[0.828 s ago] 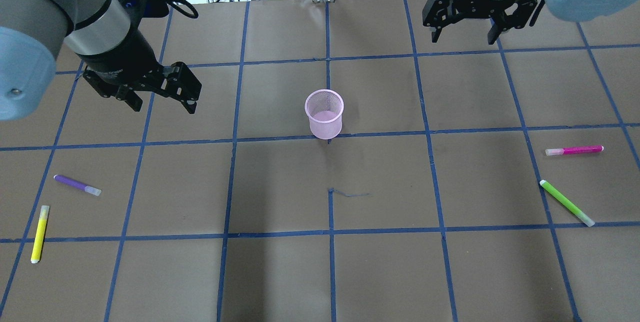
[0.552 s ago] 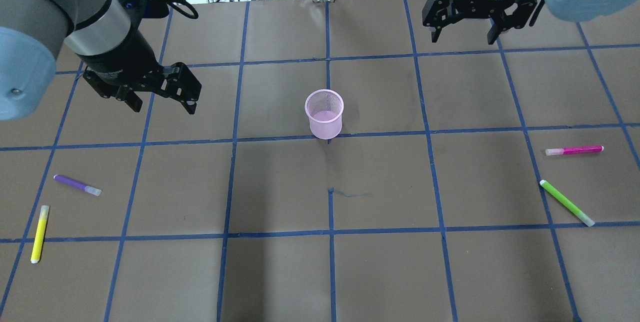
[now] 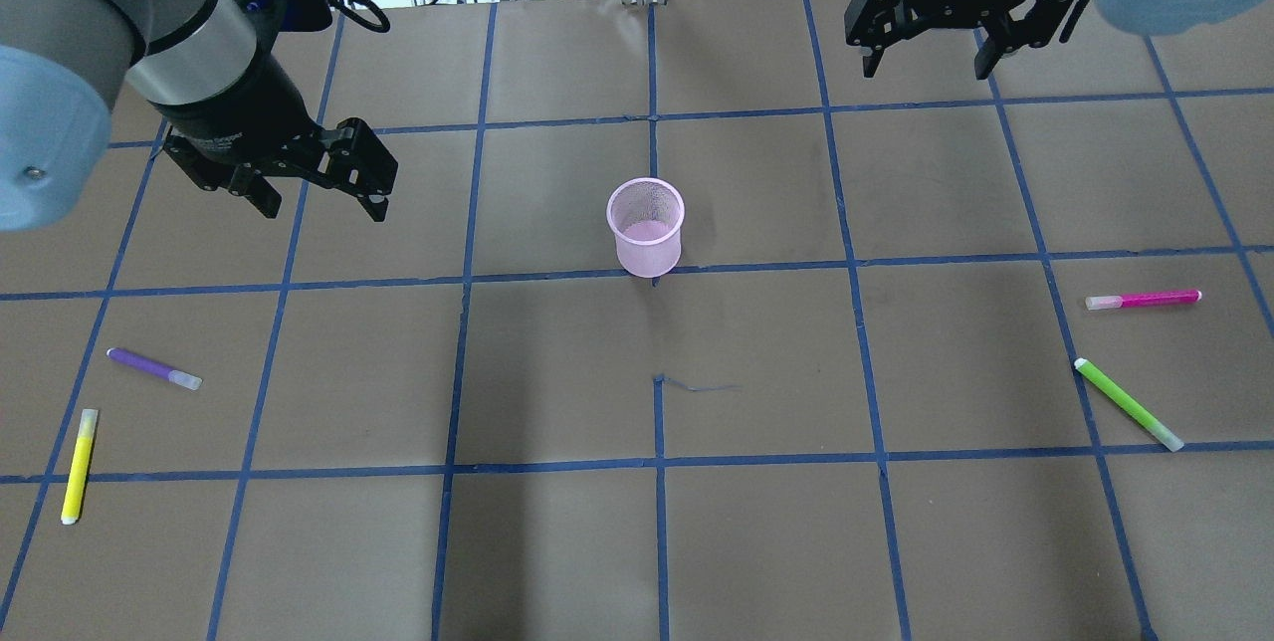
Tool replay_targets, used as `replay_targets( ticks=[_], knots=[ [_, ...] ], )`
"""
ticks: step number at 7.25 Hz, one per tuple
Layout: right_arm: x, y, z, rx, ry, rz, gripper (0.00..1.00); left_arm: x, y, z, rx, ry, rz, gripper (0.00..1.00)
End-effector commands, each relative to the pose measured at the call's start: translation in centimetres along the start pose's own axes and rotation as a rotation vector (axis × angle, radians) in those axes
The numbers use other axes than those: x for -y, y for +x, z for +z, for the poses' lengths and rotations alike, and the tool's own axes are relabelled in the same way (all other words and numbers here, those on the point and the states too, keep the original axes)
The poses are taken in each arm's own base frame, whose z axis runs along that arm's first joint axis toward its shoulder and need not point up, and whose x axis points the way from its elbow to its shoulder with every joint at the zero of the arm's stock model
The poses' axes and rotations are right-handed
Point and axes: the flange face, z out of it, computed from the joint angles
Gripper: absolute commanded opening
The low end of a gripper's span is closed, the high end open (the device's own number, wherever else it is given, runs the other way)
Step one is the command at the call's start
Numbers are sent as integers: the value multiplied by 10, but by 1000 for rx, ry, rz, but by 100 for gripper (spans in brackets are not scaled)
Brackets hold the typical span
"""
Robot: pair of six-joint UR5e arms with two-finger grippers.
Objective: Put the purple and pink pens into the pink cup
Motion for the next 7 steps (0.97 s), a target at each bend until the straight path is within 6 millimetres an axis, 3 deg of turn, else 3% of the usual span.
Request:
replay_targets(
  ticks=[1,2,3,4,6,7],
  knots=[
    [3,8,7,-3,-15,-20,100,4,-36,-6,8,13,-75,100],
    [9,33,10,-4,-19,-73,100,3,-59,-10,-2,22,-172,100],
    [18,83,13,-11,-29,-147,100,6,-88,-2,4,2,-292,100],
    [19,146,27,4,-70,-129,100,4,-133,10,-6,-29,-384,100],
    [12,242,68,99,-102,-316,100,-13,-255,36,-75,-61,-622,100],
    [0,285,82,119,-107,-422,100,-22,-305,63,-149,-89,-724,100]
  ],
)
